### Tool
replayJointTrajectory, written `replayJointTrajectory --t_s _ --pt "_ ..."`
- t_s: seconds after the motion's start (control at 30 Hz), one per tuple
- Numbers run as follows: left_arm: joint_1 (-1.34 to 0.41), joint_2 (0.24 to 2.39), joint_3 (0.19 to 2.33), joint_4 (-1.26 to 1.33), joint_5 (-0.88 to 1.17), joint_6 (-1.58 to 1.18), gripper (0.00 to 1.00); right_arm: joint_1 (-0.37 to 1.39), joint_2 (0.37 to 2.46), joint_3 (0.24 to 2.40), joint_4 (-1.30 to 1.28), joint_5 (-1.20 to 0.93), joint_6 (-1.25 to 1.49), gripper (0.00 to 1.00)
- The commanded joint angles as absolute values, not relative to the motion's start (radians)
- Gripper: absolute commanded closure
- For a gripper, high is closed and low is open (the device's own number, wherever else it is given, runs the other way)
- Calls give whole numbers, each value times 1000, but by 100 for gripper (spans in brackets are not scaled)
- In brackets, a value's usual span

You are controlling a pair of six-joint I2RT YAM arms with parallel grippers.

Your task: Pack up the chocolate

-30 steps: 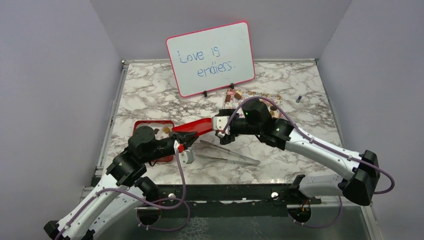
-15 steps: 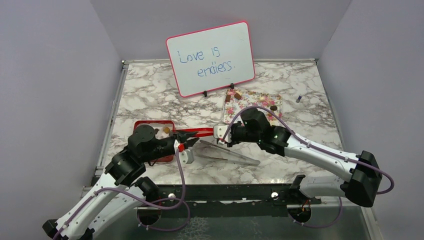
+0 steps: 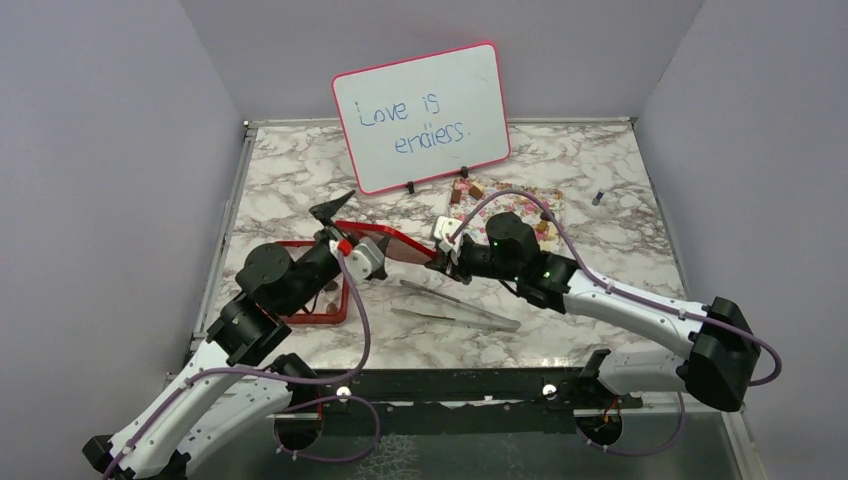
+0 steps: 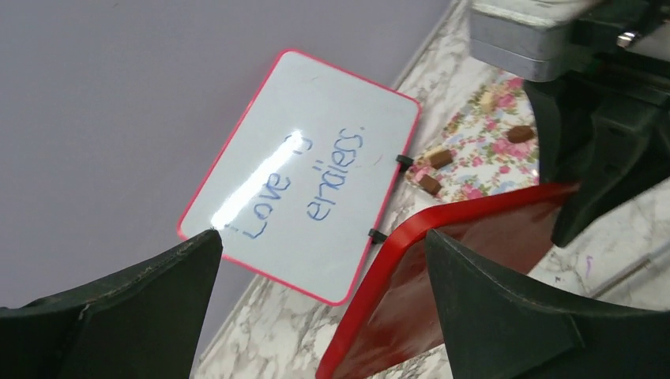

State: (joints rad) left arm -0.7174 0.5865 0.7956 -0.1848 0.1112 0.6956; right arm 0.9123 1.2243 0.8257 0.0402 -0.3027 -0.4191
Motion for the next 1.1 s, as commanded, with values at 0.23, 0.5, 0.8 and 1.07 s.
replayJointTrajectory --t_s 0.23,0.5,0.8,1.07 --pt "-714 742 863 22 -499 392 1 914 1362 948 311 -258 356 99" --pt "-602 996 1151 -232 -755 32 1 914 1499 963 474 -237 805 99" --pt "-289 1070 1170 -254 -544 -249 8 927 1662 968 671 -227 1133 99" --pt "-176 1326 1431 -614 -952 -616 5 975 1849 1046 809 -243 1314 99"
